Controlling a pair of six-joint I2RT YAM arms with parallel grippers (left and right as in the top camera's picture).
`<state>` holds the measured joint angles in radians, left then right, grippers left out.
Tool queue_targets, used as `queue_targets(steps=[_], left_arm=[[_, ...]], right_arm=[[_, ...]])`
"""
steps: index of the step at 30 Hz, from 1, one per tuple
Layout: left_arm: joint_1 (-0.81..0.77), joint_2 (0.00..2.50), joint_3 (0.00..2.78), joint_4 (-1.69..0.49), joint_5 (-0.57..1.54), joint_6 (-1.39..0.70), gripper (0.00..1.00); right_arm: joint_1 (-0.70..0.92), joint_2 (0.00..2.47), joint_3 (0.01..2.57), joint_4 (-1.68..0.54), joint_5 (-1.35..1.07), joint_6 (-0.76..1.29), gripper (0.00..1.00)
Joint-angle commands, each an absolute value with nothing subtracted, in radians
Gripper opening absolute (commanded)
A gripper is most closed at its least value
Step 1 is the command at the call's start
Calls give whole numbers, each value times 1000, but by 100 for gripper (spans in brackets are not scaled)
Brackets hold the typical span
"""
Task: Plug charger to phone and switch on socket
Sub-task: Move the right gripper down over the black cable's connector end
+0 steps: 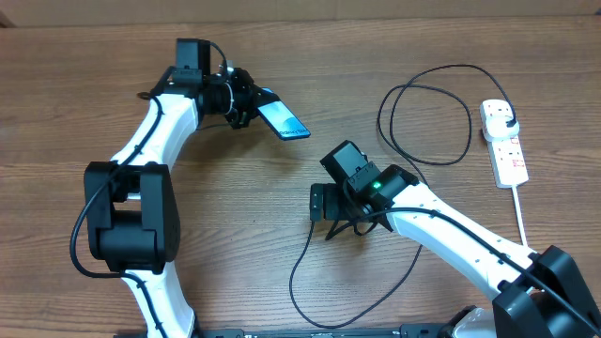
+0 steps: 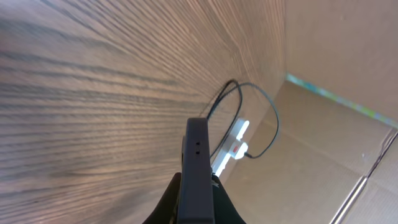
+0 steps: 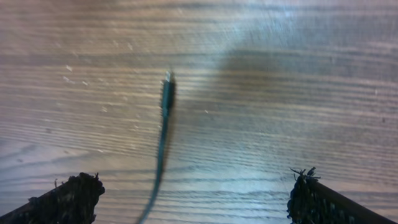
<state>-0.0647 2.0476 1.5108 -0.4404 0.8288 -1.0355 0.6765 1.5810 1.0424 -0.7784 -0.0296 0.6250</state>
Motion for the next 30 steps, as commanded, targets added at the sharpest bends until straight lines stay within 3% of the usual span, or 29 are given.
queue_targets(steps=[1,10,21,30], left_arm=[[-45,2023,1510,-433,834,-1010,4],[-23,2023,1510,-433,813,-1010,4],[13,2023,1510,-440,813,-1010,4],[20,2023,1510,-443,813,-1010,4]], right_arm=[[677,1573,1089,-783,-28,639,100],[683,1602,1147,-818,-47,666,100],[729,1818,1325,-990,59,711,100],[730,1841,1322,-936,58,706,94]])
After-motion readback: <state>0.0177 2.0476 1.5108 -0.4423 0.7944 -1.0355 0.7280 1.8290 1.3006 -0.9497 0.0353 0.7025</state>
